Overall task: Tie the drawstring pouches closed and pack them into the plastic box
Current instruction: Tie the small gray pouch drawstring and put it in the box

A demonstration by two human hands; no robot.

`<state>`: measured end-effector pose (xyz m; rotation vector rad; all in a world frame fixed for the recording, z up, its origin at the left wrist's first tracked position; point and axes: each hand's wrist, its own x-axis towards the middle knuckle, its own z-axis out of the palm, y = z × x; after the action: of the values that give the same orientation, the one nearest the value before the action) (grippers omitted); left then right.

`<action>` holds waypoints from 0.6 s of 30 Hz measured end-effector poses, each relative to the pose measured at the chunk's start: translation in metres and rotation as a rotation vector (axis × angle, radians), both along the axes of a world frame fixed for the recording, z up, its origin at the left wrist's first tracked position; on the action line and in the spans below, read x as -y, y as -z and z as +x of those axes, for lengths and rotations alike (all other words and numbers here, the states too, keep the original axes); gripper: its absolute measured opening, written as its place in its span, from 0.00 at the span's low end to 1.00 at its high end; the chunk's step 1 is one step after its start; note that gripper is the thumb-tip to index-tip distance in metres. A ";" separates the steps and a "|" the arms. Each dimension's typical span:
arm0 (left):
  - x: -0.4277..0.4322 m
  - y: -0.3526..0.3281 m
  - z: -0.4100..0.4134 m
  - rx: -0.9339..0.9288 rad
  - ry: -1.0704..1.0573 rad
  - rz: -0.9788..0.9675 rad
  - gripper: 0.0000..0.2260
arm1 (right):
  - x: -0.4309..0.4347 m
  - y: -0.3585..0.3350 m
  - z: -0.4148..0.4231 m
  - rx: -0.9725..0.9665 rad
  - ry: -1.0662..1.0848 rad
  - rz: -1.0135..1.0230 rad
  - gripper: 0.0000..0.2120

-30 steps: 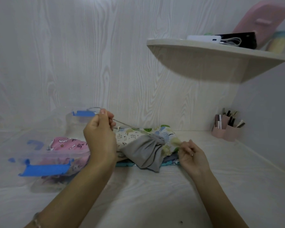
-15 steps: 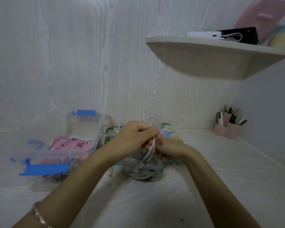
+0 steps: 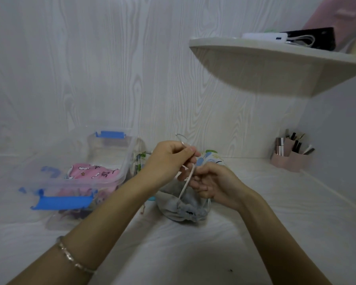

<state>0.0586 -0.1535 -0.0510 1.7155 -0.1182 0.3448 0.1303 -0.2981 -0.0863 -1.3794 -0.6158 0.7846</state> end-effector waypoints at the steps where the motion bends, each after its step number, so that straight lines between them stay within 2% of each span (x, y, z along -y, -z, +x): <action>1: -0.001 0.004 0.003 0.002 -0.030 0.005 0.10 | 0.002 0.002 -0.001 -0.007 -0.036 0.044 0.14; 4: -0.001 0.020 0.007 -0.042 -0.065 0.051 0.09 | 0.006 0.005 -0.006 0.077 0.018 0.023 0.11; 8: 0.007 0.038 -0.002 -0.151 0.082 0.065 0.13 | 0.005 0.012 -0.010 0.107 0.116 0.020 0.13; 11: 0.008 0.053 -0.003 -0.071 0.048 0.276 0.14 | 0.004 0.015 -0.013 0.098 0.187 0.040 0.13; 15: 0.000 0.061 -0.003 -0.074 0.016 0.459 0.14 | 0.004 0.019 -0.016 0.247 0.329 -0.113 0.12; 18: -0.008 0.060 -0.003 -0.083 -0.062 0.497 0.18 | 0.006 0.018 -0.018 0.252 0.369 -0.155 0.08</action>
<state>0.0555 -0.1451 -0.1113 2.2260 -0.0952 0.3047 0.1122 -0.3043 -0.1039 -1.6901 -0.4797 0.3705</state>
